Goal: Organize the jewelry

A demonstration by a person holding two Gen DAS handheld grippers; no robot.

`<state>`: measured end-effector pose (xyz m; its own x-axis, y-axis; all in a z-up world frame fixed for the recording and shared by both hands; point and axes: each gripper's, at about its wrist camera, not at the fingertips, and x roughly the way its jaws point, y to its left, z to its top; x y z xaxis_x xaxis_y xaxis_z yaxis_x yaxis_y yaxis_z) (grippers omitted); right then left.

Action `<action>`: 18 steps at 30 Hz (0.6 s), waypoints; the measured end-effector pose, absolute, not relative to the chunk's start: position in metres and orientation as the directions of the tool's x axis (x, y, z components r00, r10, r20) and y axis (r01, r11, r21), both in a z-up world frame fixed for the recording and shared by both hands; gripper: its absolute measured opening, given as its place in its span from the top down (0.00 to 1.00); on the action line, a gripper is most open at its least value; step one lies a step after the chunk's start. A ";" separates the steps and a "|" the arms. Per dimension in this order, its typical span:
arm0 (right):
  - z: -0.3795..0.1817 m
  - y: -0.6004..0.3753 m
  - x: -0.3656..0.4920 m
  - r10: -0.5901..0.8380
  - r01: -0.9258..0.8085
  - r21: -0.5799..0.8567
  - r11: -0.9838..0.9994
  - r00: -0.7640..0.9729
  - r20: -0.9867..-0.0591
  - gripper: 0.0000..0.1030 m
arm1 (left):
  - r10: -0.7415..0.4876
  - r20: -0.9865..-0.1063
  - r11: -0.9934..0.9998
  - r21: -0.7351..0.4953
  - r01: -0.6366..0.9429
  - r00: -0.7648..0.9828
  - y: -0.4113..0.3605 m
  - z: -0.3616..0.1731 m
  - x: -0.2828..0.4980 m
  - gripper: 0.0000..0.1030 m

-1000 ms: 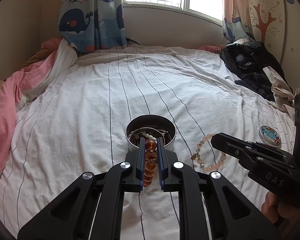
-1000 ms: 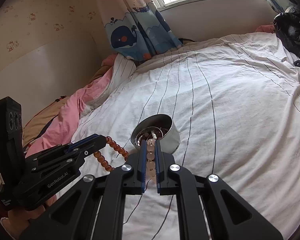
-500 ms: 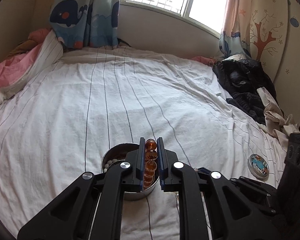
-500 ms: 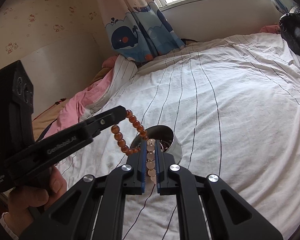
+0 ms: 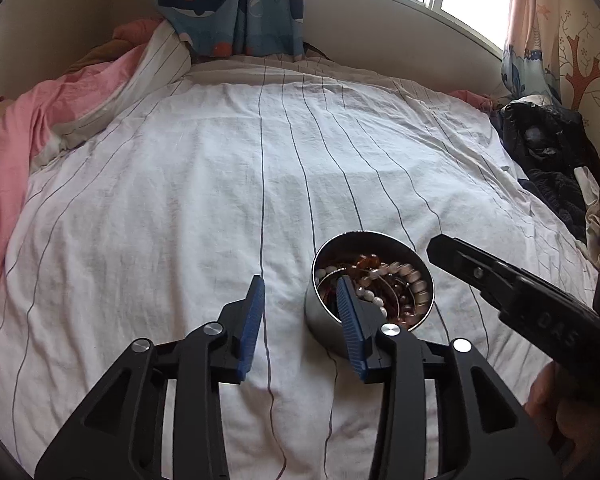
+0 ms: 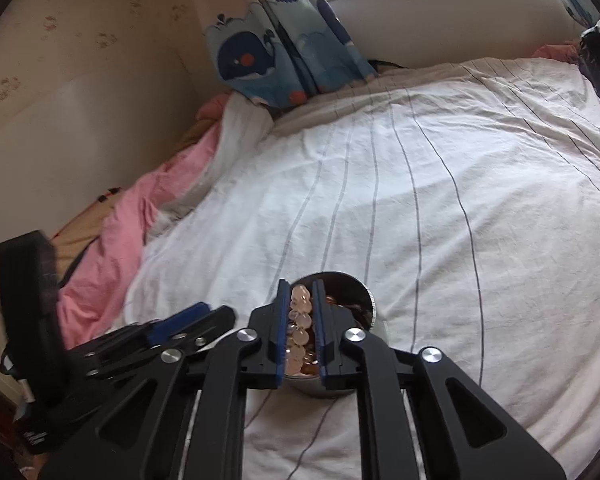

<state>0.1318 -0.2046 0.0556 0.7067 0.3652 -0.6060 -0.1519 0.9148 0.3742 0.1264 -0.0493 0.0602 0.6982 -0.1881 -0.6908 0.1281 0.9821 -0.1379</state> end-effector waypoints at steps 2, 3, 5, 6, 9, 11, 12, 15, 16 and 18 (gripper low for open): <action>0.052 -0.210 0.123 0.337 -0.126 0.359 0.925 0.707 -0.622 0.77 | -0.159 -0.687 0.987 -0.091 0.133 0.709 -0.053 0.060 0.111 0.47; 0.052 -0.213 0.115 0.321 -0.116 0.346 0.931 0.710 -0.626 0.77 | -0.149 -0.687 0.988 -0.070 0.139 0.711 -0.056 0.058 0.103 0.42; 0.051 -0.216 0.095 0.289 -0.099 0.316 0.944 0.710 -0.642 0.72 | -0.138 -0.697 0.987 -0.037 0.157 0.704 -0.062 0.054 0.089 0.36; 0.050 -0.216 0.083 0.274 -0.092 0.300 0.950 0.709 -0.650 0.67 | -0.132 -0.704 0.987 -0.026 0.161 0.698 -0.064 0.050 0.082 0.33; 0.042 -0.214 0.044 0.215 -0.063 0.239 0.969 0.696 -0.685 0.58 | -0.119 -0.725 0.987 -0.013 0.159 0.678 -0.064 0.041 0.063 0.30; 0.034 -0.212 0.021 0.173 -0.041 0.199 0.979 0.681 -0.711 0.55 | -0.104 -0.733 0.988 0.000 0.152 0.673 -0.061 0.037 0.049 0.29; 0.030 -0.211 0.011 0.147 -0.027 0.175 0.984 0.677 -0.721 0.53 | -0.092 -0.734 0.989 0.012 0.149 0.673 -0.060 0.036 0.042 0.28; 0.016 -0.212 -0.012 0.107 0.008 0.148 0.989 0.653 -0.749 0.50 | -0.052 -0.735 0.989 0.058 0.139 0.677 -0.056 0.034 0.026 0.26; 0.013 -0.213 -0.017 0.099 0.019 0.146 0.989 0.650 -0.753 0.50 | -0.046 -0.734 0.989 0.064 0.137 0.678 -0.054 0.033 0.021 0.26; 0.007 -0.215 -0.025 0.084 0.034 0.139 0.990 0.651 -0.755 0.49 | -0.030 -0.729 0.988 0.081 0.130 0.684 -0.050 0.033 0.014 0.25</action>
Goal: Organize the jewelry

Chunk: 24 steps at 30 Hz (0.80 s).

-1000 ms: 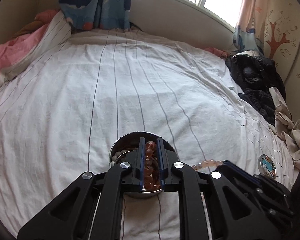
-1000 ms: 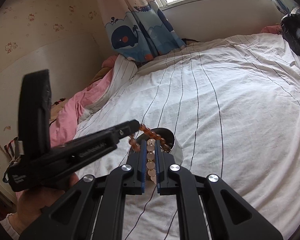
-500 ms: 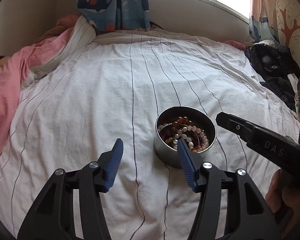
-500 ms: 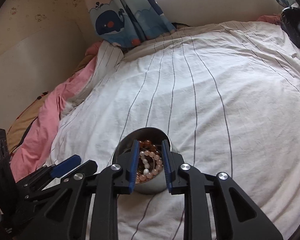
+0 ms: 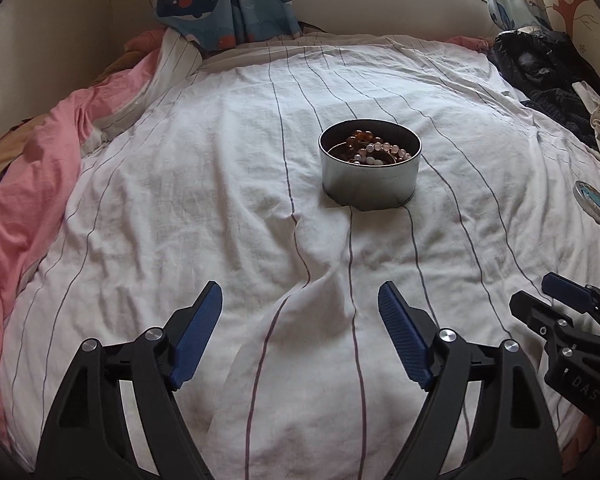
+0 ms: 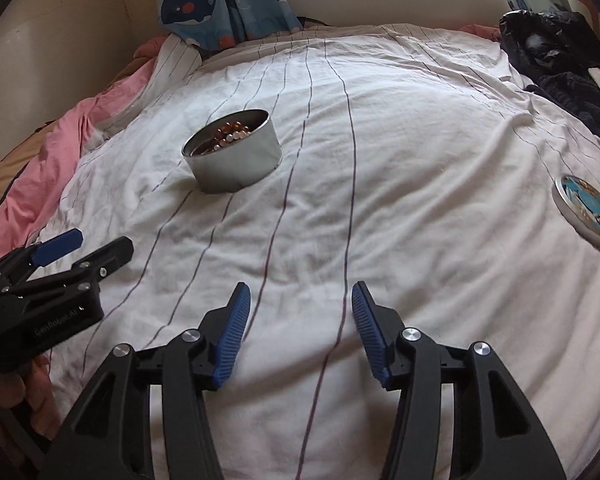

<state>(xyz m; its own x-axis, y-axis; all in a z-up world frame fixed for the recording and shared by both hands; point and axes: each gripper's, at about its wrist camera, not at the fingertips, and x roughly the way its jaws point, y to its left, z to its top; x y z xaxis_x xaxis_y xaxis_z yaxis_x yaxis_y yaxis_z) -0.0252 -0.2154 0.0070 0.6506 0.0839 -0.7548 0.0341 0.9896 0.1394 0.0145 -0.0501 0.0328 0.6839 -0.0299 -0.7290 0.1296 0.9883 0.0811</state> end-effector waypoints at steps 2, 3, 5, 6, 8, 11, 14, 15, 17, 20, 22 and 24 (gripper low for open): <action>0.001 -0.217 -0.030 0.081 0.042 0.143 0.989 0.652 -0.754 0.49 | -0.023 -0.723 0.988 0.090 0.128 0.691 -0.046 0.032 0.011 0.24; -0.001 -0.217 -0.032 0.080 0.043 0.143 0.989 0.658 -0.749 0.48 | -0.019 -0.720 0.987 0.097 0.129 0.693 -0.045 0.030 0.009 0.23; -0.002 -0.213 -0.033 0.073 0.036 0.129 0.991 0.668 -0.740 0.44 | -0.013 -0.721 0.986 0.106 0.128 0.692 -0.043 0.025 0.008 0.23; -0.002 -0.210 -0.033 0.066 0.030 0.116 0.993 0.673 -0.737 0.42 | -0.015 -0.726 0.986 0.102 0.129 0.688 -0.041 0.021 0.008 0.22; -0.002 -0.206 -0.034 0.055 0.023 0.096 0.995 0.683 -0.728 0.40 | -0.016 -0.734 0.987 0.096 0.126 0.679 -0.038 0.014 0.008 0.22; 0.002 -0.207 -0.038 0.065 0.017 0.110 0.994 0.708 -0.703 0.38 | -0.028 -0.732 0.989 0.080 0.127 0.681 -0.034 0.012 0.007 0.22; -0.001 -0.206 -0.035 0.058 0.021 0.103 0.995 0.703 -0.709 0.33 | -0.045 -0.727 0.989 0.062 0.131 0.686 -0.031 0.011 0.007 0.21; -0.003 -0.205 -0.033 0.055 0.023 0.099 0.995 0.698 -0.714 0.33 | -0.050 -0.726 0.990 0.055 0.131 0.686 -0.031 0.009 0.007 0.20; -0.005 -0.203 -0.030 0.045 0.024 0.086 0.996 0.694 -0.718 0.32 | -0.057 -0.727 0.990 0.047 0.132 0.685 -0.030 0.004 0.007 0.20; -0.008 -0.200 -0.028 0.034 0.019 0.065 0.998 0.687 -0.726 0.29 | -0.061 -0.728 0.990 0.042 0.133 0.683 -0.029 0.001 0.009 0.20; -0.009 -0.199 -0.027 0.033 0.015 0.059 0.998 0.682 -0.731 0.27 | -0.073 -0.730 0.990 0.029 0.138 0.680 -0.027 0.000 0.010 0.18; -0.010 -0.198 -0.027 0.033 0.015 0.059 0.998 0.680 -0.733 0.26 | -0.083 -0.734 0.990 0.018 0.142 0.674 -0.026 -0.001 0.011 0.17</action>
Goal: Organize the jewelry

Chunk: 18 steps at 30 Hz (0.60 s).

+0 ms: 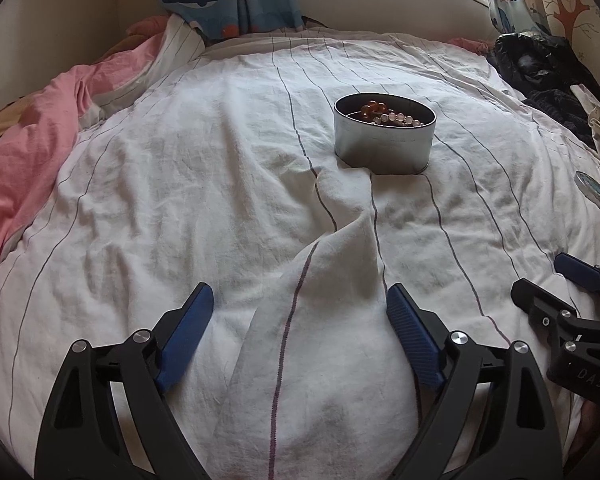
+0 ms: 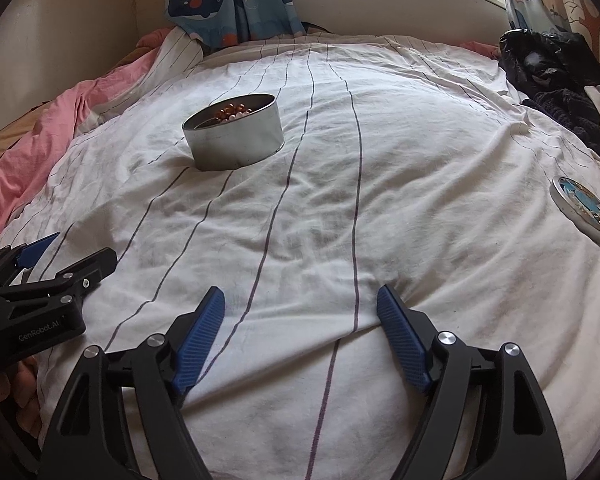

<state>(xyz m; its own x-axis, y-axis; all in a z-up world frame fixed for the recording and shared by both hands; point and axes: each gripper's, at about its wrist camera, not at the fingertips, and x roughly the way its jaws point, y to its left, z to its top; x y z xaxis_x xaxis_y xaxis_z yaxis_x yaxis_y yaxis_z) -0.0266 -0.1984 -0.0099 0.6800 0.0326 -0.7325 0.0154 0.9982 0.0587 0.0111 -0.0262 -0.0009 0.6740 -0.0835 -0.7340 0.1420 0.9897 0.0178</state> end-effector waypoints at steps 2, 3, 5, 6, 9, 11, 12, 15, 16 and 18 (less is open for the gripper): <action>-0.010 -0.199 -0.027 0.034 0.017 0.062 0.998 0.679 -0.734 0.26 | -0.088 -0.738 0.989 0.015 0.147 0.669 -0.026 -0.002 0.012 0.16; -0.011 -0.199 -0.026 0.033 0.018 0.062 0.998 0.679 -0.733 0.25 | -0.089 -0.740 0.989 0.015 0.148 0.667 -0.027 -0.002 0.012 0.15; -0.011 -0.199 -0.026 0.032 0.019 0.062 0.998 0.679 -0.733 0.25 | -0.092 -0.743 0.989 0.011 0.150 0.663 -0.027 -0.003 0.013 0.14; -0.011 -0.199 -0.026 0.032 0.019 0.061 0.998 0.679 -0.733 0.25 | -0.094 -0.744 0.989 0.009 0.150 0.662 -0.027 -0.004 0.013 0.14; -0.011 -0.199 -0.026 0.029 0.021 0.059 0.998 0.679 -0.733 0.25 | -0.093 -0.744 0.989 0.008 0.148 0.661 -0.026 -0.004 0.013 0.14; -0.011 -0.199 -0.026 0.030 0.020 0.060 0.998 0.679 -0.734 0.25 | -0.085 -0.744 0.989 0.015 0.145 0.663 -0.027 -0.004 0.014 0.14; -0.011 -0.199 -0.026 0.031 0.020 0.061 0.998 0.678 -0.734 0.25 | -0.078 -0.744 0.990 0.022 0.141 0.663 -0.027 -0.004 0.014 0.13; -0.012 -0.199 -0.026 0.037 0.019 0.067 0.998 0.677 -0.735 0.24 | -0.037 -0.744 0.991 0.060 0.122 0.667 -0.032 -0.005 0.014 0.12; -0.012 -0.199 -0.025 0.039 0.018 0.069 0.997 0.676 -0.736 0.24 | -0.021 -0.742 0.991 0.075 0.114 0.671 -0.034 -0.004 0.013 0.11; -0.011 -0.200 -0.025 0.045 0.014 0.074 0.997 0.673 -0.738 0.23 | 0.004 -0.735 0.990 0.099 0.100 0.678 -0.036 -0.003 0.012 0.10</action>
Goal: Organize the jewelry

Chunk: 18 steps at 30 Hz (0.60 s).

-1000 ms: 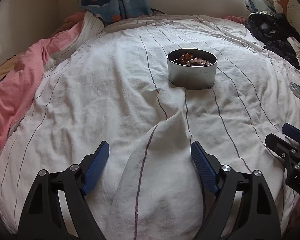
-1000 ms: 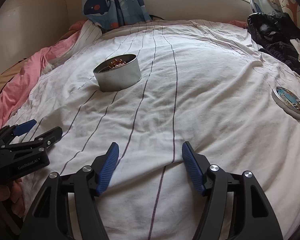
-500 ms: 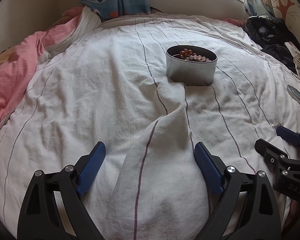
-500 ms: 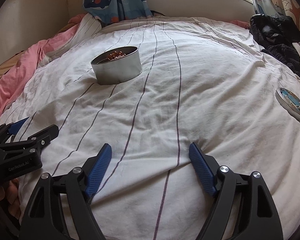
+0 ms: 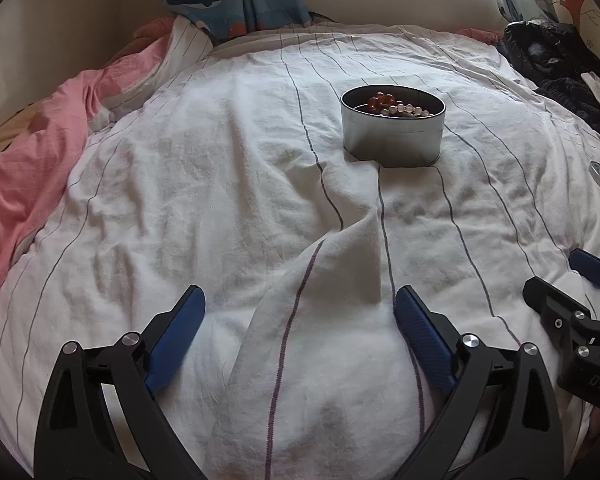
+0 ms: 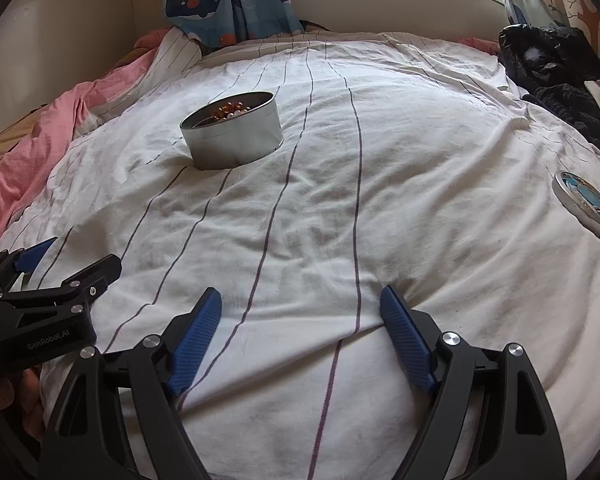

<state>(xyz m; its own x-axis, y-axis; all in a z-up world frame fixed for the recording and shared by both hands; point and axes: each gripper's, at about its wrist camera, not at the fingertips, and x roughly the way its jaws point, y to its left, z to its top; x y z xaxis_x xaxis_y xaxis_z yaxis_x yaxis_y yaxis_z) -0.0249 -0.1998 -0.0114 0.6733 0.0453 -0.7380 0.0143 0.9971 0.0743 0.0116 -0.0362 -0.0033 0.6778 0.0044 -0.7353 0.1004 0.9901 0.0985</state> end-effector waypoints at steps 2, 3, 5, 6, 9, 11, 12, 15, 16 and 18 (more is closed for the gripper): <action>-0.012 -0.200 -0.025 0.055 0.008 0.081 0.997 0.668 -0.742 0.21 | 0.022 -0.731 0.989 0.114 0.090 0.682 -0.037 -0.003 0.010 0.09; -0.012 -0.199 -0.025 0.061 0.004 0.085 0.996 0.666 -0.743 0.19 | 0.029 -0.729 0.989 0.121 0.087 0.684 -0.038 -0.002 0.010 0.09; -0.012 -0.200 -0.025 0.071 -0.002 0.093 0.996 0.661 -0.747 0.17 | 0.040 -0.725 0.988 0.132 0.082 0.688 -0.039 -0.002 0.009 0.09; -0.012 -0.200 -0.025 0.076 -0.005 0.097 0.995 0.659 -0.748 0.15 | 0.045 -0.722 0.987 0.137 0.079 0.691 -0.039 -0.002 0.008 0.08; -0.012 -0.198 -0.026 0.078 -0.005 0.099 0.995 0.654 -0.752 0.12 | 0.071 -0.713 0.984 0.163 0.066 0.698 -0.041 -0.001 0.006 0.08; -0.012 -0.198 -0.027 0.076 -0.002 0.098 0.995 0.653 -0.754 0.12 | 0.088 -0.705 0.982 0.182 0.059 0.704 -0.044 0.000 0.005 0.08; -0.012 -0.197 -0.028 0.076 -0.001 0.100 0.995 0.652 -0.754 0.11 | 0.093 -0.703 0.981 0.188 0.058 0.705 -0.045 0.000 0.004 0.08; -0.013 -0.198 -0.029 0.088 -0.006 0.111 0.994 0.651 -0.754 0.09 | 0.092 -0.703 0.981 0.186 0.057 0.705 -0.045 0.001 0.004 0.08; -0.013 -0.199 -0.029 0.093 -0.008 0.115 0.993 0.651 -0.753 0.09 | 0.083 -0.706 0.983 0.176 0.061 0.703 -0.046 0.002 0.004 0.08; -0.013 -0.200 -0.030 0.106 -0.015 0.127 0.992 0.652 -0.751 0.08 | 0.049 -0.716 0.986 0.145 0.080 0.696 -0.048 0.003 0.007 0.08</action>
<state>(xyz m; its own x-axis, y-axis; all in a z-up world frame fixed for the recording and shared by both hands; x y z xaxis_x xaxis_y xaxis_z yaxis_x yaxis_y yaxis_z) -0.0298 -0.1997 -0.0126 0.6521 0.1060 -0.7507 -0.0149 0.9918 0.1271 0.0066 -0.0477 0.0035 0.6962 0.0491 -0.7161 0.0798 0.9862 0.1452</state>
